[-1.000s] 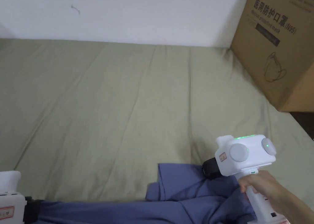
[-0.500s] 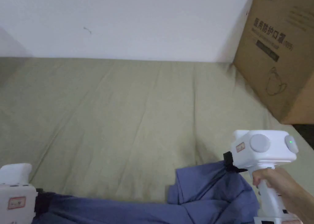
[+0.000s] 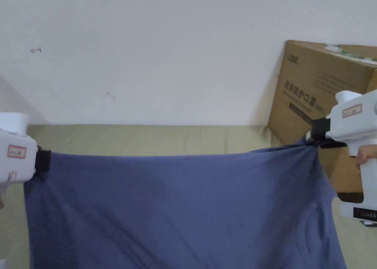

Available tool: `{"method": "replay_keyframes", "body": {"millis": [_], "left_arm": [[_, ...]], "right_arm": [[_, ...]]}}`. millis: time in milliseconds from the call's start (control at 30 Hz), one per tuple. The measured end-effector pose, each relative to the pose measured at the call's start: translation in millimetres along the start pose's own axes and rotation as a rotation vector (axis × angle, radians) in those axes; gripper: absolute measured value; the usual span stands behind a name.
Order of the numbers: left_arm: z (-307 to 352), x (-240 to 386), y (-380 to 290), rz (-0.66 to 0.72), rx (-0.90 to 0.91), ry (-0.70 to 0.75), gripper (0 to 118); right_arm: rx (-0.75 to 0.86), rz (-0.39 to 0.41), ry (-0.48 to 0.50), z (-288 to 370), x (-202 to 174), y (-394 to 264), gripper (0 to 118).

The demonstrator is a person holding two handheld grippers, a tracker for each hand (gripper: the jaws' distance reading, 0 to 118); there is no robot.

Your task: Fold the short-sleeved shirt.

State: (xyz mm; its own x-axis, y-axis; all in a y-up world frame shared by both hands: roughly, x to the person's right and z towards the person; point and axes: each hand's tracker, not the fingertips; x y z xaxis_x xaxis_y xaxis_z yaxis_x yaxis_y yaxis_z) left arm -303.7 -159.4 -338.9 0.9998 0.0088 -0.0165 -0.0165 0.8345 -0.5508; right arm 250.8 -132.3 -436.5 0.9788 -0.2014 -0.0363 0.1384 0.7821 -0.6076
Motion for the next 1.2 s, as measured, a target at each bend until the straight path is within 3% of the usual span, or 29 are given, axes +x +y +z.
{"method": "replay_keyframes", "body": {"millis": [433, 533, 733, 900, 1000, 1200], "left_arm": [[-3, -12, 193, -0.031, 0.206, 0.154, 2], [-2, -16, 230, -0.008, 0.25, 0.173, 2], [5, -19, 300, -0.092, 0.3, 0.258, 2], [15, -15, 330, -0.114, 0.383, 0.271, 2], [6, -17, 334, -0.128, 0.379, 0.286, 2], [-64, -27, 294, -0.12, 0.342, 0.281, 2]], "right_arm": [[0.158, -0.129, 0.033, 26, -64, 152, 2], [0.214, -0.124, 0.023, 36, -85, 192, 2], [0.303, -0.111, 0.028, 62, -115, 257, 2], [0.34, -0.11, 0.002, 63, -123, 278, 2], [0.345, -0.088, 0.0, 58, -127, 258, 2], [0.229, -0.104, -0.016, -6, -115, 216, 2]]}}
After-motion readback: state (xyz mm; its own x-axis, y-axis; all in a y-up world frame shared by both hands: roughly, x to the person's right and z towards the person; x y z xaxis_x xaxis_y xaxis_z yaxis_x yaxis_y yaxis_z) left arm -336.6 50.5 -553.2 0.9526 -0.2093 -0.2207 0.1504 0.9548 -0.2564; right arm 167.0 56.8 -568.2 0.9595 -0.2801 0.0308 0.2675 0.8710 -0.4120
